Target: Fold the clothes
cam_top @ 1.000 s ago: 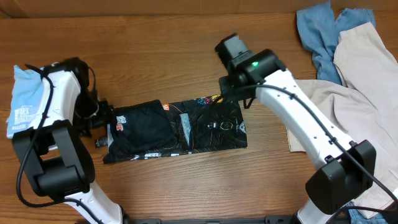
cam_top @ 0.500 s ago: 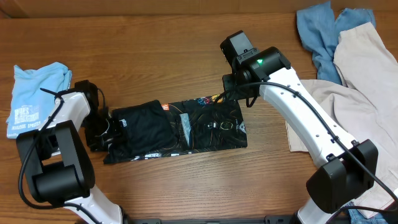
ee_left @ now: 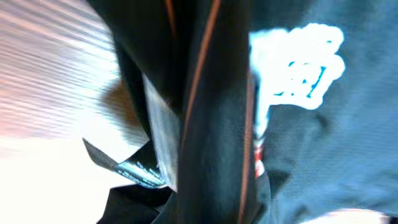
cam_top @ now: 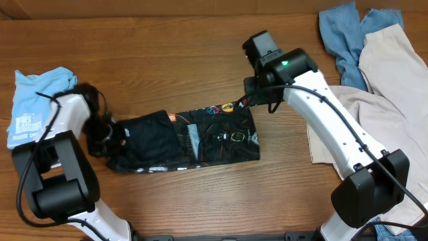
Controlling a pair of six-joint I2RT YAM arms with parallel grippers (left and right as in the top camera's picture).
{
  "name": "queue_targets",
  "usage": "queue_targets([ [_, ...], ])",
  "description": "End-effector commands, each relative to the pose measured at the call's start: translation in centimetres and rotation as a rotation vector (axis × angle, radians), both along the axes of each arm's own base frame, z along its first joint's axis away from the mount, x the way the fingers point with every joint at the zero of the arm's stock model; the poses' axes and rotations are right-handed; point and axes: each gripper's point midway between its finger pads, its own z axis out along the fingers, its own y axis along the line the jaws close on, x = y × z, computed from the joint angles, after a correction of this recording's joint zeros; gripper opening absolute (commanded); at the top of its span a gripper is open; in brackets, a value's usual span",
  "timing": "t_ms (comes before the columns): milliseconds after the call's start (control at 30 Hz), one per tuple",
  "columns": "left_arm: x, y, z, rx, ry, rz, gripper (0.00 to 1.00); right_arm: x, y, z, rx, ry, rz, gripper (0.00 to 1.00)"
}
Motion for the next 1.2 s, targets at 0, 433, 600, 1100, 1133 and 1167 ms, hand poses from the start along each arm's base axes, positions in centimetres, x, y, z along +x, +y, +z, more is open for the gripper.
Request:
queue_targets([
  [0, 2.5, 4.3, 3.8, 0.083, -0.091, 0.062, 0.05, 1.0, -2.0, 0.3, 0.002, -0.011, -0.069, 0.46],
  [433, 5.6, 8.7, 10.9, 0.186, -0.236, 0.084, 0.10, 1.3, -6.6, 0.0, -0.016, 0.028, -0.168, 0.46],
  [600, 6.6, 3.1, 11.5, 0.150, -0.216, -0.069, 0.09, 1.2, -6.6, 0.0, -0.017, 0.030, -0.169, 0.46],
  [1100, 5.8, -11.0, 10.7, 0.198, -0.152, -0.491, 0.10, 1.3, -6.6, 0.0, -0.015, 0.026, -0.169, 0.46],
  [1133, 5.7, -11.3, 10.5, 0.198, -0.151, -0.498, 0.10, 1.3, -6.6, 0.0, -0.015, 0.026, -0.168, 0.46],
  [1167, 5.5, -11.7, 10.3, 0.197, -0.147, -0.509, 0.10, 1.3, -6.6, 0.0, -0.015, 0.026, -0.168, 0.46],
])
